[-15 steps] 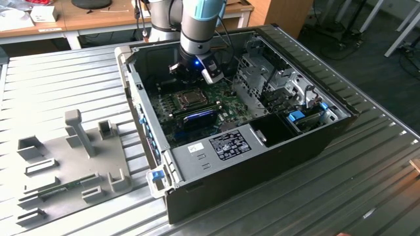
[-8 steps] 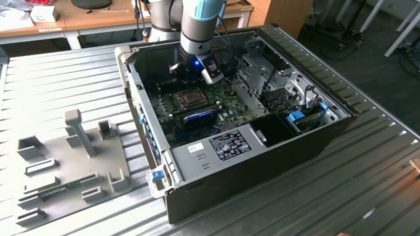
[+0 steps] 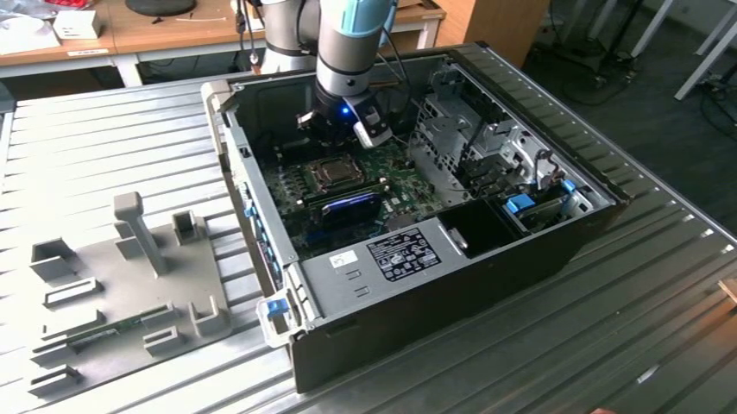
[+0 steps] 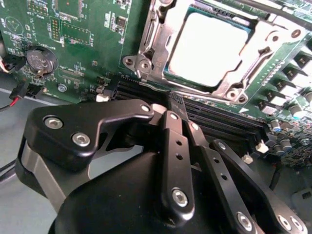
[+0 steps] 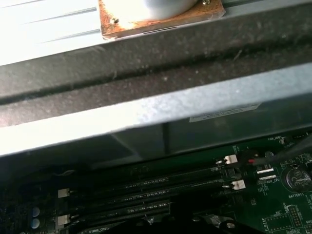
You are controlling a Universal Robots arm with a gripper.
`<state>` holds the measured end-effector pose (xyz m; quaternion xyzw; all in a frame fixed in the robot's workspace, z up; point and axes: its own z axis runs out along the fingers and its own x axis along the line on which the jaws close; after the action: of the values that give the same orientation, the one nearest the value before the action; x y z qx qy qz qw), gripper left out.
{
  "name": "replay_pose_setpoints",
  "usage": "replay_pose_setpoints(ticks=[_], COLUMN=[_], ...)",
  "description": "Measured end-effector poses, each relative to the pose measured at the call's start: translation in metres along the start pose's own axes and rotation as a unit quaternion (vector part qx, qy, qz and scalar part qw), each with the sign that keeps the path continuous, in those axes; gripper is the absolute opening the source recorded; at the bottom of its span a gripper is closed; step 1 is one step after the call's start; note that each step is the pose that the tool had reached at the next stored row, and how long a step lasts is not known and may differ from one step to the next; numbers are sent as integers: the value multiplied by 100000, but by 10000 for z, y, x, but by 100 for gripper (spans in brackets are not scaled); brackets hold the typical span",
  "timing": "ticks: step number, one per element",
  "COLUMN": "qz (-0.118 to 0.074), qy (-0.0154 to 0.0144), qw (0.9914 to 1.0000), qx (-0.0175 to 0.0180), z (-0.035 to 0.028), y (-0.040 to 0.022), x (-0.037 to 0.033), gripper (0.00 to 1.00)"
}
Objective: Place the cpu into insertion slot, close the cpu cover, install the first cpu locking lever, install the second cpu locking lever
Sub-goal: 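Install the first cpu locking lever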
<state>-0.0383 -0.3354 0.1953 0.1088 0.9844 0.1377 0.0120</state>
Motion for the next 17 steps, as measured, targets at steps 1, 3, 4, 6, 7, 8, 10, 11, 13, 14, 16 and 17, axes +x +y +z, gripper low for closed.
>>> replay_pose_setpoints(ticks=[1,3,4,6,7,8,10,11,13,14,16,17], qz=[31,77,86,95,99,103,95,95,97,89,96,95], qy=[-8,-21,-23,-28,-31,-31,-26,-28,-28,-27,-30,-29], qw=[100000,100000,100000,100000,100000,100000,100000,100000,100000,100000,100000,100000], qx=[1,3,1,-3,-11,-7,-1,0,-1,-4,1,5], z=[0,0,0,1,1,1,1,0,0,-1,-2,-3], y=[0,0,0,0,-1,-3,-10,-13,-15,-17,-21,-23], x=[0,0,0,0,0,0,-2,-3,-3,-4,-5,-5], gripper=[10,10,10,10,10,10,10,10,10,10,10,10])
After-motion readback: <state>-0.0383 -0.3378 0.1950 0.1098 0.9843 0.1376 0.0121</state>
